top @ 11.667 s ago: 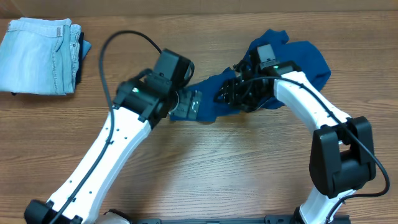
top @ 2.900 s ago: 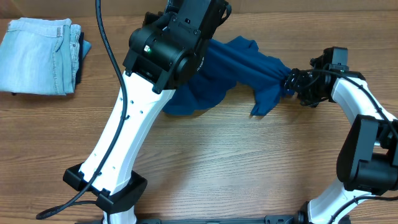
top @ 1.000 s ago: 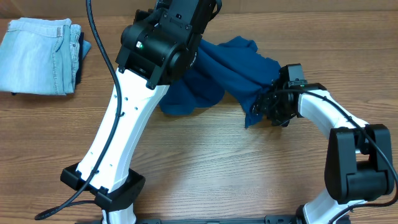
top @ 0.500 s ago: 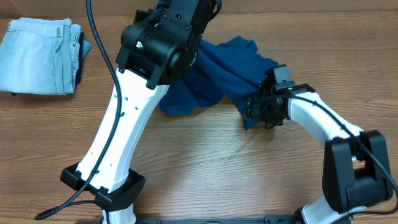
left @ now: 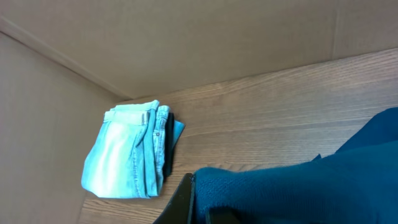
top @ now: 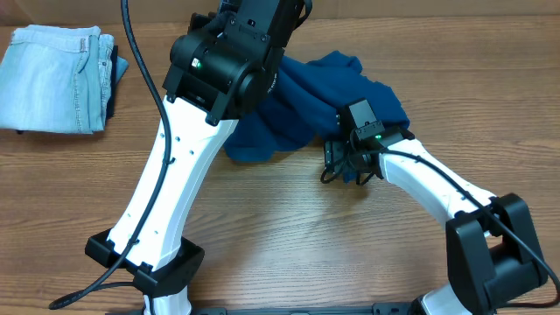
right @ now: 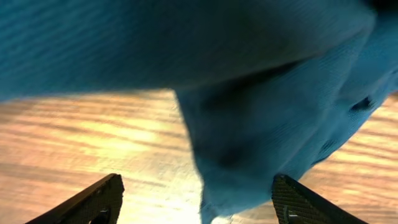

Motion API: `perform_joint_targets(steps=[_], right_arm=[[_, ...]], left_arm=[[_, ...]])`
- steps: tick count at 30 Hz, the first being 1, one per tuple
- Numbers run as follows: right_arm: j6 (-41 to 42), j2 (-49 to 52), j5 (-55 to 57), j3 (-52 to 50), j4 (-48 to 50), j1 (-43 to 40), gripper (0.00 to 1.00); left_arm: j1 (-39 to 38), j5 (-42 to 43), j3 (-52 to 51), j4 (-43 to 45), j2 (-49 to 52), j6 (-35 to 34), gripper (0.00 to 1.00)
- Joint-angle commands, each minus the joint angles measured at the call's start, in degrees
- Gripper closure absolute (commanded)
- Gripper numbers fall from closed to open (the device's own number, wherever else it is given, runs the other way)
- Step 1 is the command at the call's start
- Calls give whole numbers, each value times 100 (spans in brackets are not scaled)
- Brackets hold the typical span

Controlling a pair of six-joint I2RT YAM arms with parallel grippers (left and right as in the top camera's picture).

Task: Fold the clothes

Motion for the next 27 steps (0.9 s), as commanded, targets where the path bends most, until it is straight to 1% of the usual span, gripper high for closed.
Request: perform_joint_targets(steps=[1,6,11,16,18,25,26,27], right_arm=[[-2,293,297,-15,94,2,23],[-2,343,297,-13,116,2,25],[39,354,643,-17,111,0,28],[149,369,844,-17,140,2,35],[151,374,852,-17,136,2,43],[299,505,898,-116,131,2,44],[299,522,898,-125,118,2,44],[299,529,896,-129,107,2,39]], left_arm=[[63,-184,162,63,-168,85,94],[63,-184,162,63,-168,85,94],[63,-186,162,63,-168,85,94],[63,-186,162,66,-168,85,93],[63,-186,162,66,-168,87,93],[63,-186,162,63,-168,85,93],[63,-186,162,66,-168,85,93],[63,-186,162,66,-168,85,93]])
